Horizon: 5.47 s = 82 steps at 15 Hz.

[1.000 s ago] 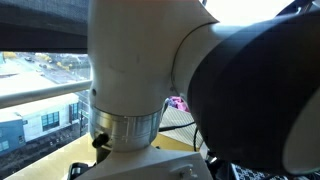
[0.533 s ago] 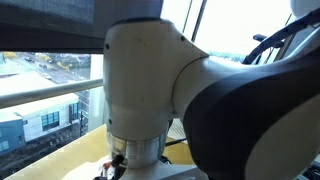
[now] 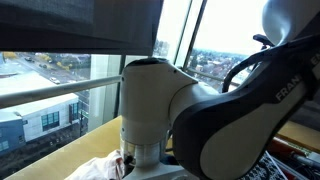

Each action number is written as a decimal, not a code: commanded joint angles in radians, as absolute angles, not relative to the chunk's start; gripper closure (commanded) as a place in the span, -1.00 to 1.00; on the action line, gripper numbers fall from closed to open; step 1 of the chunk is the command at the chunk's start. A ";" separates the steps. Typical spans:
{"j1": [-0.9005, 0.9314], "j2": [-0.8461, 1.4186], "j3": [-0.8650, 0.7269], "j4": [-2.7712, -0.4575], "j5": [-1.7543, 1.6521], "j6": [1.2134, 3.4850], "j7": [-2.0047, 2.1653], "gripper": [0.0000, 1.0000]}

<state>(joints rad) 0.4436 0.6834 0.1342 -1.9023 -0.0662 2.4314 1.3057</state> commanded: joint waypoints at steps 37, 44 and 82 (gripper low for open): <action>0.122 -0.371 0.105 -2.185 -0.172 2.159 1.209 1.00; -0.023 -0.485 0.091 -2.010 -0.173 1.989 1.117 1.00; -0.036 0.059 -0.085 -2.060 -0.051 2.295 0.930 -0.09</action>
